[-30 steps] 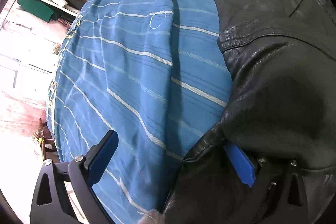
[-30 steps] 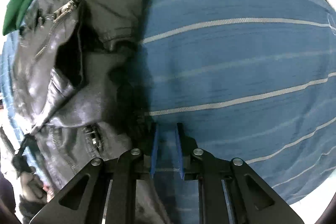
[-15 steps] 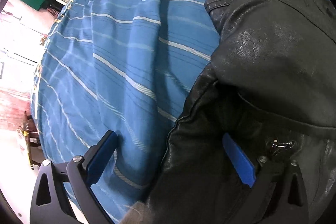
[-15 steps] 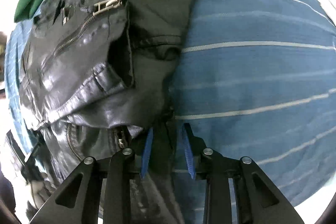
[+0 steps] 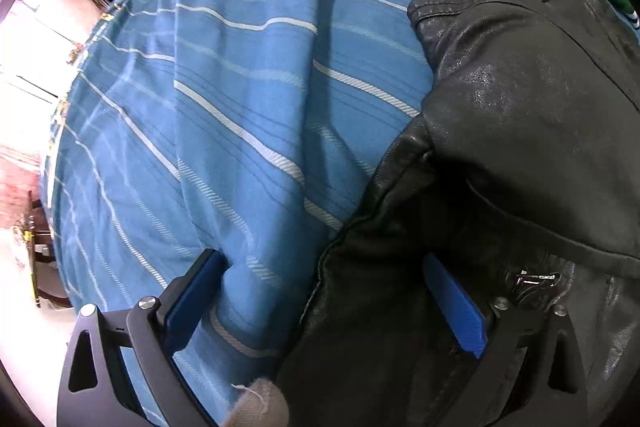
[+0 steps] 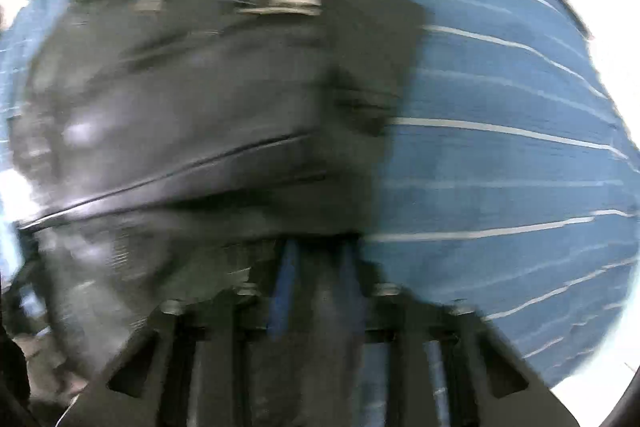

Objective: Fold large clothes

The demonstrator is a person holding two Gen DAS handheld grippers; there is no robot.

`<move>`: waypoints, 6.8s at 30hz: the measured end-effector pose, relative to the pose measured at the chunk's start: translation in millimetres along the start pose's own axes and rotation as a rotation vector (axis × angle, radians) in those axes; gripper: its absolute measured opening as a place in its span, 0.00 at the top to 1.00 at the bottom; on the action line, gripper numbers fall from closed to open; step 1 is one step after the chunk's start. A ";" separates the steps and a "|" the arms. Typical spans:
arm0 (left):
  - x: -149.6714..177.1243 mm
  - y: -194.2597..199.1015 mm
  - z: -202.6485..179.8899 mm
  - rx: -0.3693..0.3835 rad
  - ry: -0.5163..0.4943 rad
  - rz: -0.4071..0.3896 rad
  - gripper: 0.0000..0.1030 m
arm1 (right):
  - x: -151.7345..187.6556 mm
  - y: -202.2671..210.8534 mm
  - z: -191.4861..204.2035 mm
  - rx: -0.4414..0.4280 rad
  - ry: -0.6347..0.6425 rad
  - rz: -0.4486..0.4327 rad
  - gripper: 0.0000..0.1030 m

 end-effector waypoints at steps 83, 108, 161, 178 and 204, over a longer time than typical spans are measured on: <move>120.2 48.9 72.2 0.362 0.504 0.263 0.37 | -75.6 -2.9 346.6 -0.334 0.376 0.283 0.29; 117.1 44.7 23.7 0.085 0.388 0.246 0.35 | -199.8 8.4 147.1 -0.813 0.262 0.098 0.81; 17.1 26.3 -72.3 0.360 0.363 0.153 0.86 | -175.8 78.1 -40.9 -0.468 0.219 0.078 0.93; 18.2 89.1 -40.4 0.230 0.315 0.028 0.09 | -96.9 105.0 21.0 -0.412 0.363 0.112 0.69; 16.7 59.9 -68.2 0.179 0.208 0.055 0.00 | -191.8 77.3 -67.1 -0.388 0.037 0.059 1.00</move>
Point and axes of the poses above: each gripper's, at about its wrist camera, not at the fingertips, and y roughly against the way its jaws point, z to its left, x to its underside, the point moved 9 cm from there along -y, roughly the way its jaws point, and after that the axes turned 12 degrees about -x, right-handed, at the moved point
